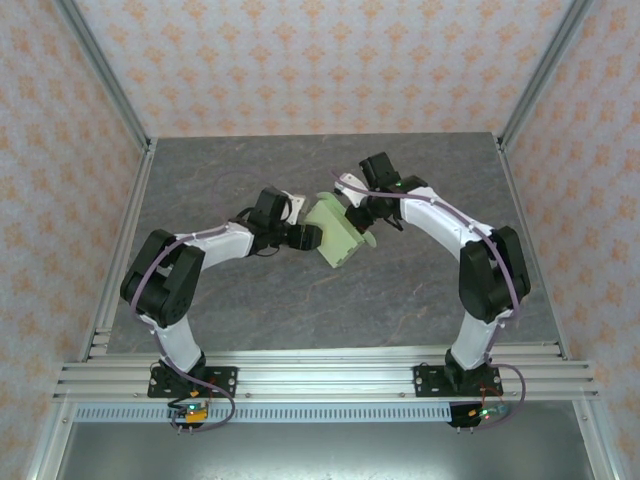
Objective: Fold the paper box
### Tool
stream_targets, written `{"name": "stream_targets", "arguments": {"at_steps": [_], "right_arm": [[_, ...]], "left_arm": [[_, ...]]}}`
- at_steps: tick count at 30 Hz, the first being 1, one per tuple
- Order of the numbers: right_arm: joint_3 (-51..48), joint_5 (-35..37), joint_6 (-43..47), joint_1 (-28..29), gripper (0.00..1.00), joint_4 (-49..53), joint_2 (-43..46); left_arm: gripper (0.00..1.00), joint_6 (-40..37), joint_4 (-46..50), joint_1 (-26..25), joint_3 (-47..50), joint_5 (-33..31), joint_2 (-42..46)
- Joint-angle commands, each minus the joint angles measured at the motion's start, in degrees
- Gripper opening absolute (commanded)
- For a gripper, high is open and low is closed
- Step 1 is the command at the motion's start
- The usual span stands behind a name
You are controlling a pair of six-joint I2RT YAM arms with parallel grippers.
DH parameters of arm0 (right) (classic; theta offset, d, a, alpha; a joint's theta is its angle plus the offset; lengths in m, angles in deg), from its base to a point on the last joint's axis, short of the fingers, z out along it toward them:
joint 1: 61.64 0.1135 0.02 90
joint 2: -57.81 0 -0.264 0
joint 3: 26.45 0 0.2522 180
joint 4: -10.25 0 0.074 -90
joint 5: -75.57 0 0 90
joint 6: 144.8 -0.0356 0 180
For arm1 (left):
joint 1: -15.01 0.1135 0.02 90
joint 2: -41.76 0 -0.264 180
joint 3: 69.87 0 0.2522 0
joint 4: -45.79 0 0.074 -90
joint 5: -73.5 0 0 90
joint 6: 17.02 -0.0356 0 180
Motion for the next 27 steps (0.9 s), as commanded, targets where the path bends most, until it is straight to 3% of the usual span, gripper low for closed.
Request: {"name": "stream_targets", "arguments": {"at_steps": [1,6,10,13,27], "right_arm": [[1.5,1.7,9.6,1.4,0.0,5.7,2.3],[0.7,4.7,17.8,3.2,0.0,7.3,2.4],[-0.2,5.3,23.0,3.6,0.0,8.0,3.0],[-2.0,5.4,24.9,3.6,0.0,6.6,4.4],[-5.9,5.0,30.6,5.1,0.0,4.1,10.3]], "left_arm": [[0.74,1.4,-10.8,-0.3,2.6,-0.5,1.1],[0.79,-0.8,-18.7,-1.1,6.0,-0.5,1.8],[0.81,-7.7,-28.1,-1.6,13.0,1.2,6.5],[0.84,-10.4,-34.5,-2.0,17.9,-1.6,8.9],[0.88,-16.0,-44.4,-5.2,20.3,-1.6,8.0]]}}
